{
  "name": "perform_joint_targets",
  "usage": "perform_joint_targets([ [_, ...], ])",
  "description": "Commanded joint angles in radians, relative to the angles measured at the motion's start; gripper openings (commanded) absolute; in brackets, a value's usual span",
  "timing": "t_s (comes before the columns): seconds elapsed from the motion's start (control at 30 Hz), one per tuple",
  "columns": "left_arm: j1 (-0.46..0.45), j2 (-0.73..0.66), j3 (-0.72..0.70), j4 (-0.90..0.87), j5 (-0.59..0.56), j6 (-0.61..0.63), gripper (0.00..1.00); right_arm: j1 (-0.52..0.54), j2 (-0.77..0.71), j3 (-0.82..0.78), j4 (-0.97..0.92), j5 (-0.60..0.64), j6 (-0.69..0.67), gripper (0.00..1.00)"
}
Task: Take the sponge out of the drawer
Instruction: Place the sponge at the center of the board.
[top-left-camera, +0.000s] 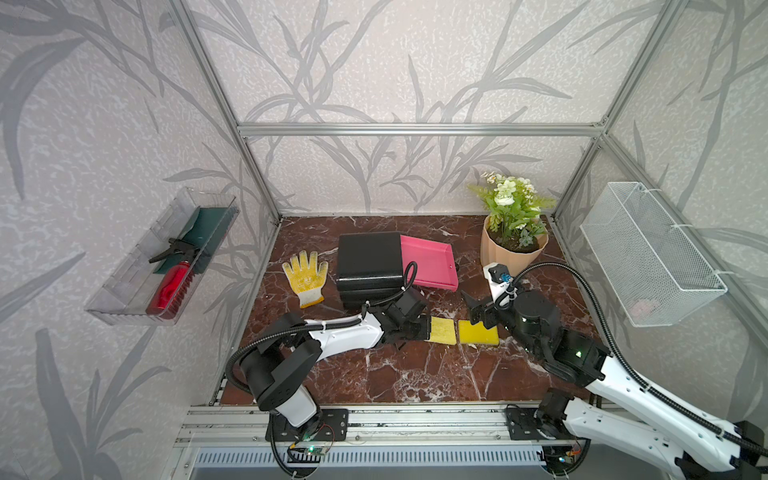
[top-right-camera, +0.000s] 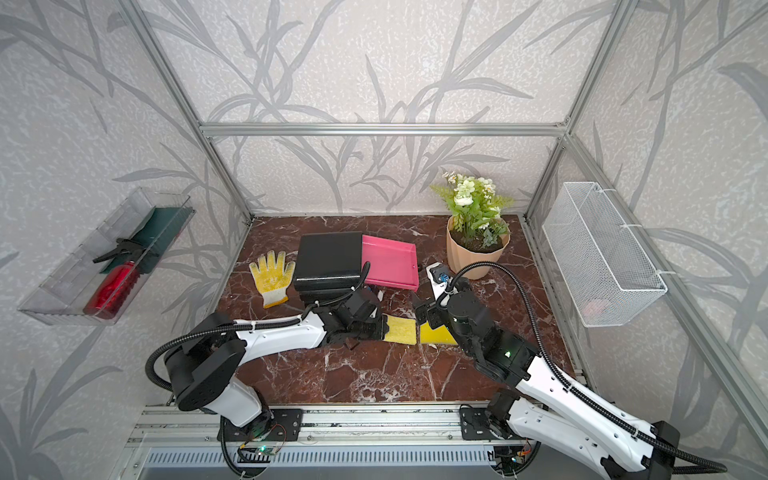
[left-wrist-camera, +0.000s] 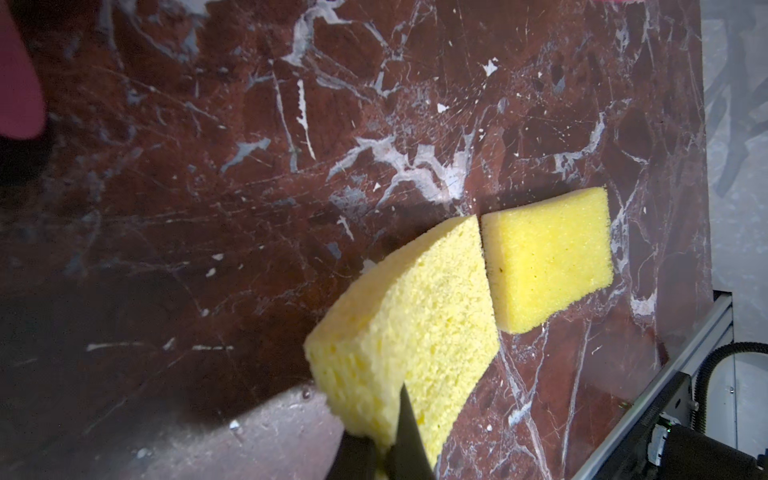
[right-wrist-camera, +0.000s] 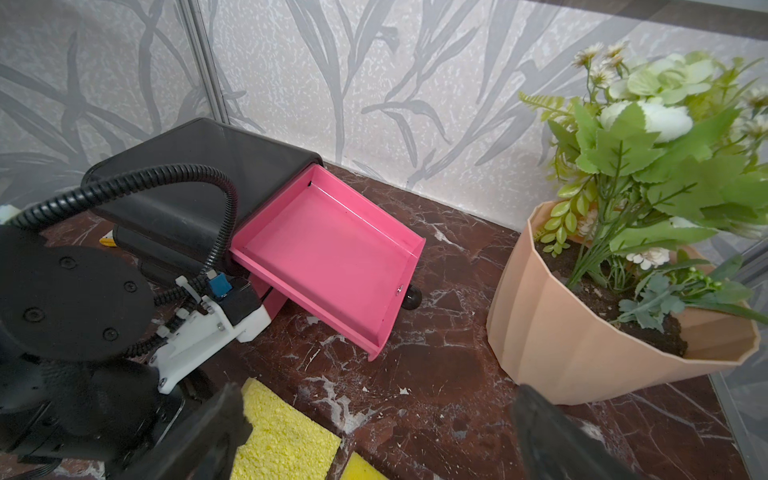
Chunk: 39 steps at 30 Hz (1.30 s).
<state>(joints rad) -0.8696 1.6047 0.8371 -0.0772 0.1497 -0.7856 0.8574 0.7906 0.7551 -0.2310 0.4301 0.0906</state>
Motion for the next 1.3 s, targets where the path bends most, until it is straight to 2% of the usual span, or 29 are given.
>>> perform_joint_targets([
  [0.0,-0.002,0.003,0.024,-0.053,-0.049,0.009,0.00,-0.001,-0.001,-0.006,-0.008,0.032,0.024,0.99],
  [0.6,-0.005,-0.057,0.005,-0.113,-0.133,0.026,0.44,-0.001,0.066,0.004,0.009,0.040,0.038,0.99],
  [0.83,-0.009,-0.106,0.005,-0.139,-0.166,0.060,0.54,-0.001,0.091,0.006,0.018,0.038,0.038,0.99],
  [1.03,-0.015,-0.251,0.035,-0.265,-0.213,0.126,0.60,-0.010,0.119,0.016,0.031,0.045,0.034,0.99],
  [1.1,-0.016,-0.309,0.065,-0.320,-0.197,0.155,0.76,-0.024,0.136,0.025,0.034,0.038,0.038,0.99],
  [1.2,-0.016,-0.393,0.148,-0.435,-0.210,0.220,0.88,-0.065,0.172,0.049,0.044,0.012,0.050,0.99],
  [1.27,-0.014,-0.451,0.207,-0.494,-0.261,0.266,0.94,-0.109,0.211,0.078,0.043,-0.011,0.064,0.99],
])
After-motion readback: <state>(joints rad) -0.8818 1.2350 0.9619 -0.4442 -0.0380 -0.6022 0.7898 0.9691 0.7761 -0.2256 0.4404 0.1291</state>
